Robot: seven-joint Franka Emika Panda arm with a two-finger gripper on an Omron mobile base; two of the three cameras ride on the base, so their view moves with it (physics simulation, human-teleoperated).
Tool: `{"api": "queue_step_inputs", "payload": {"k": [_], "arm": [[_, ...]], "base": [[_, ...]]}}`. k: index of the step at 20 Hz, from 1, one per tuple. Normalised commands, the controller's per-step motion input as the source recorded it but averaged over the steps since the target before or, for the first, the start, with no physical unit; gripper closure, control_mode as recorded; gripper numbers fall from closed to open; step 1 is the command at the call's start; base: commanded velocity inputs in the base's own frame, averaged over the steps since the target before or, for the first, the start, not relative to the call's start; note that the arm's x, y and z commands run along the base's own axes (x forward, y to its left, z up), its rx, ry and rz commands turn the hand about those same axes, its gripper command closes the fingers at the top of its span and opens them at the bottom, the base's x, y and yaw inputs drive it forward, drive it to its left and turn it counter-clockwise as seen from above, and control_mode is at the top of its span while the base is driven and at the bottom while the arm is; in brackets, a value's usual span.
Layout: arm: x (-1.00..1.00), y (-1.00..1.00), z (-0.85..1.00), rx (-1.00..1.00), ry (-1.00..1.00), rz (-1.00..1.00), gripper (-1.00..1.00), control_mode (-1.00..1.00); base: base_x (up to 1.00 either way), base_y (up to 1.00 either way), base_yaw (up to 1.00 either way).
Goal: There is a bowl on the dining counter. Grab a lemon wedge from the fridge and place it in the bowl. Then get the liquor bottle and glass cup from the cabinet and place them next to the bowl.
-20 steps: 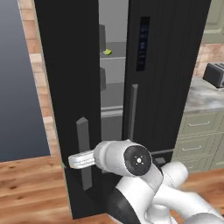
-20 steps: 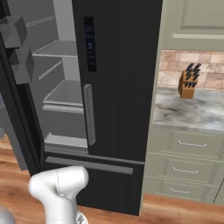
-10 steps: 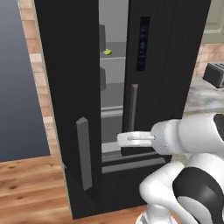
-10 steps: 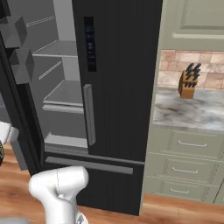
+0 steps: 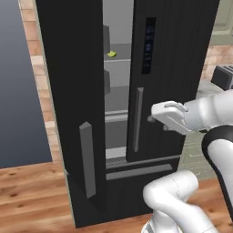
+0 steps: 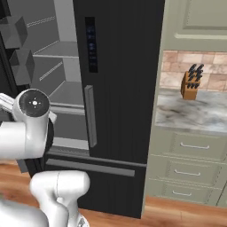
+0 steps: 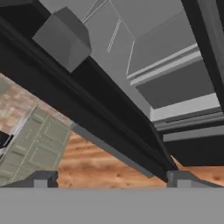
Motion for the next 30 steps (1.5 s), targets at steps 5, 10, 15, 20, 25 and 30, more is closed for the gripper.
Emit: {"api": "queue_step_inputs", "payload": {"k": [5, 10, 15, 20, 25, 30], "arm": [[0.97, 0.00, 0.00, 0.25, 0.04, 0.00, -1.00, -1.00], [1.00, 0.04, 0.18, 0.24, 0.08, 0.00, -1.00, -1.00], [0.70, 0.28, 0.44, 0.18, 0.08, 0.00, -1.00, -1.00], [0.52, 0.45, 0.46, 0.12, 0.10, 0.00, -1.00, -1.00], [0.46, 0.53, 0.34, 0.07, 0.12, 0.00, -1.00, -1.00], [0.03, 0.48, 0.18, 0.04, 0.10, 0.00, -1.00, -1.00]], "base": [[0.00, 0.00, 0.00], [0.00, 0.00, 0.00], [0.00, 0.00, 0.00], [0.00, 0.00, 0.00], [0.00, 0.00, 0.00], [0.00, 0.00, 0.00]]}}
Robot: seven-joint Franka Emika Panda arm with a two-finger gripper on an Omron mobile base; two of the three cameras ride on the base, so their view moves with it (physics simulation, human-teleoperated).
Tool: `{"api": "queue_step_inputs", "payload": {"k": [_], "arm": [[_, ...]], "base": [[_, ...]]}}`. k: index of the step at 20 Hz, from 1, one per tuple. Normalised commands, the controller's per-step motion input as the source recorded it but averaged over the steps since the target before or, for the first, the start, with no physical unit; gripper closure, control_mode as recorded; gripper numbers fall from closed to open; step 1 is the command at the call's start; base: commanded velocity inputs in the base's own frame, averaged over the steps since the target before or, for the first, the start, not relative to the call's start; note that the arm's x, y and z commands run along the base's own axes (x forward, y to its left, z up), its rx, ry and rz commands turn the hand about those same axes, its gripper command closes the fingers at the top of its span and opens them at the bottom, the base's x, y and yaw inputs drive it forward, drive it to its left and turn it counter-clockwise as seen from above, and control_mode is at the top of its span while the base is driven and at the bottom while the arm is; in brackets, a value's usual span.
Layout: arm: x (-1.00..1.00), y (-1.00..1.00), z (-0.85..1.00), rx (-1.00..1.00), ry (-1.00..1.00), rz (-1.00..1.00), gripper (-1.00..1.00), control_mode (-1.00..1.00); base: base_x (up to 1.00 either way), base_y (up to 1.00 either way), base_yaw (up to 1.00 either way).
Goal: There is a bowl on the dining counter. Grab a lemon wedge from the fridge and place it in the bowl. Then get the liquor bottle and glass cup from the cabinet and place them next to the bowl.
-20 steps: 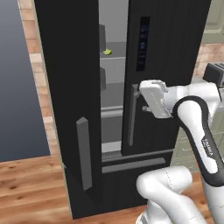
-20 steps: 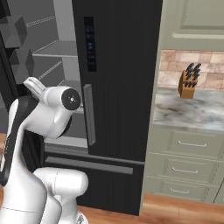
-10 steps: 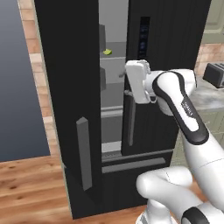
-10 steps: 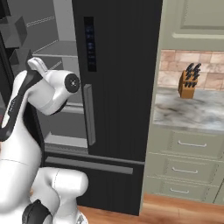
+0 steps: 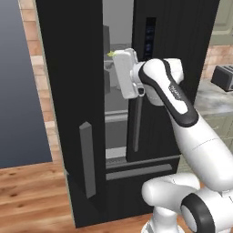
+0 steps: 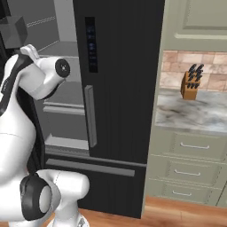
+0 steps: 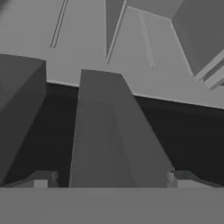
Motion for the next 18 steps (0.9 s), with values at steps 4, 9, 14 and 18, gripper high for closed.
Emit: {"api": "queue_step_inputs", "payload": {"k": [4, 9, 14, 18], "arm": [[-0.01, 0.39, 0.11, 0.04, 0.09, 0.02, -1.00, -1.00], [-0.09, 0.43, 0.10, 0.04, 0.08, 0.03, -1.00, -1.00], [-0.31, 0.65, 0.01, 0.02, 0.07, 0.04, -1.00, -1.00], [-0.64, 0.86, 0.01, 0.00, 0.03, 0.06, -1.00, -1.00]], "base": [[0.00, 0.00, 0.00], [0.00, 0.00, 0.00], [0.00, 0.00, 0.00], [0.00, 0.00, 0.00]]}}
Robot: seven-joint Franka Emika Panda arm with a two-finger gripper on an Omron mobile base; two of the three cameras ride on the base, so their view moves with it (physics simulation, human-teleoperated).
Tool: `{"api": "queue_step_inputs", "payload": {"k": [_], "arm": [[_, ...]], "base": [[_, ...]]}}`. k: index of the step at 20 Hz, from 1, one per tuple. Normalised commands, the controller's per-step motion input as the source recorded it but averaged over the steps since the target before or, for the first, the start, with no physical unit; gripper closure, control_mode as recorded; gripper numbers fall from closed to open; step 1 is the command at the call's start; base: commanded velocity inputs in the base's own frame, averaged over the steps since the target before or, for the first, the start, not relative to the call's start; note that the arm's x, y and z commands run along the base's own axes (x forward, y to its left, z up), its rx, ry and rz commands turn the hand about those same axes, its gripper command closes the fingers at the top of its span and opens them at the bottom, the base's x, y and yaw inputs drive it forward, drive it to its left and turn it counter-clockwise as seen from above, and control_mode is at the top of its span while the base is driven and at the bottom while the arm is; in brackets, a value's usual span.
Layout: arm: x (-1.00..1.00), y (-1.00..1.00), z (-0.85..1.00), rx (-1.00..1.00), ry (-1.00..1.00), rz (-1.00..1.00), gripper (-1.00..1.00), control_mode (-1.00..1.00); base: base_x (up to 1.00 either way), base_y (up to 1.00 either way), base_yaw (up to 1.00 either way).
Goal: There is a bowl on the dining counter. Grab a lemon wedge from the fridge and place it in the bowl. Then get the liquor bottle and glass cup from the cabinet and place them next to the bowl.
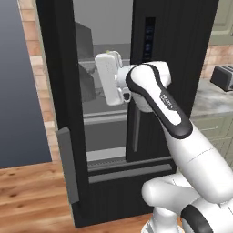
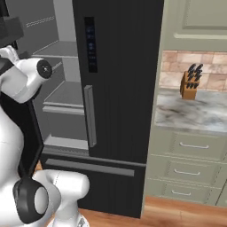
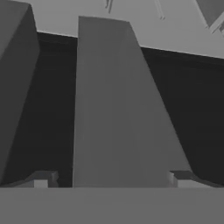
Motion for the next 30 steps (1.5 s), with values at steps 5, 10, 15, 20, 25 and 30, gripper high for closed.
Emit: {"api": "queue_step_inputs", "payload": {"k": [5, 10, 15, 20, 25, 30], "arm": [[-0.53, 0.93, 0.02, 0.00, 0.04, 0.05, -1.00, -1.00], [-0.05, 0.81, 0.05, 0.00, 0.06, 0.01, -1.00, -1.00], [-0.18, 0.26, 0.29, 0.02, 0.01, 0.00, -1.00, -1.00], [-0.97, -0.06, 0.51, 0.00, -0.04, 0.00, -1.00, -1.00], [-1.00, -0.48, 0.35, 0.00, -0.10, 0.00, -1.00, -1.00], [-0.72, -0.94, 0.20, -0.01, -0.01, 0.00, -1.00, -1.00]], "base": [[0.00, 0.00, 0.00], [0.00, 0.00, 0.00], [0.00, 0.00, 0.00], [0.00, 0.00, 0.00], [0.00, 0.00, 0.00], [0.00, 0.00, 0.00]]}}
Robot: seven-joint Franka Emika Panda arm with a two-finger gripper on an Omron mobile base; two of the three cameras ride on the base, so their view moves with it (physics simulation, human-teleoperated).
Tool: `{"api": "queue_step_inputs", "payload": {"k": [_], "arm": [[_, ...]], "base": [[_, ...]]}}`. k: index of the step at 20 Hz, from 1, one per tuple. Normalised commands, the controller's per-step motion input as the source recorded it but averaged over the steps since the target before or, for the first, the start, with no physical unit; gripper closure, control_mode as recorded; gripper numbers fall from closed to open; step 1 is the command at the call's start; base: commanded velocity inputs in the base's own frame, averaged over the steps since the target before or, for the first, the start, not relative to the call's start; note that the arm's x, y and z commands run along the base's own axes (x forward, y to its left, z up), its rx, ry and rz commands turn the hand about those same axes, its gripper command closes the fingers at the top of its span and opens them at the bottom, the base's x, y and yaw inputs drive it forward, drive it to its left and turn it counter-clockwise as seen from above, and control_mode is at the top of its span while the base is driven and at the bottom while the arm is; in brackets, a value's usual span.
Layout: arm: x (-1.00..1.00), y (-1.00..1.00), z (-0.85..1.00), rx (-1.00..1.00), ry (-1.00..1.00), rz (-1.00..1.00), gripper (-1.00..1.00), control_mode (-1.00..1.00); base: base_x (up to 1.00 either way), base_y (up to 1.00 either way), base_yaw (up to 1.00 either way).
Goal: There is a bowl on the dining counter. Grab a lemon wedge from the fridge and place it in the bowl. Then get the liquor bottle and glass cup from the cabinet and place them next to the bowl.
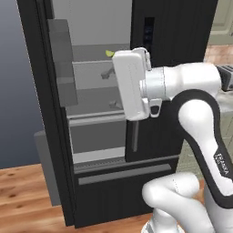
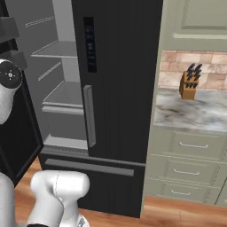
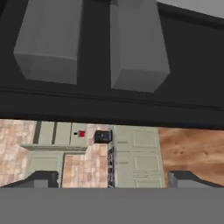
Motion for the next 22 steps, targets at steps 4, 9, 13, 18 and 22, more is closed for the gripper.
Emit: {"api": "queue_step_inputs", "payload": {"k": [4, 9, 13, 18, 22], "arm": [[-0.13, -1.00, 0.02, -0.11, 0.00, 0.00, -1.00, -1.00], [0.01, -0.98, 0.00, -0.24, 0.00, -0.02, -1.00, -1.00], [0.11, -0.68, -0.05, -0.33, 0.00, -0.04, -1.00, -1.00], [0.27, -0.30, -0.30, -0.35, -0.02, -0.07, -1.00, -1.00], [0.46, 0.00, -0.54, -0.30, 0.00, -0.06, -1.00, -1.00]], "base": [[0.00, 0.00, 0.00], [0.00, 0.00, 0.00], [0.00, 0.00, 0.00], [0.00, 0.00, 0.00], [0.00, 0.00, 0.00]]}}
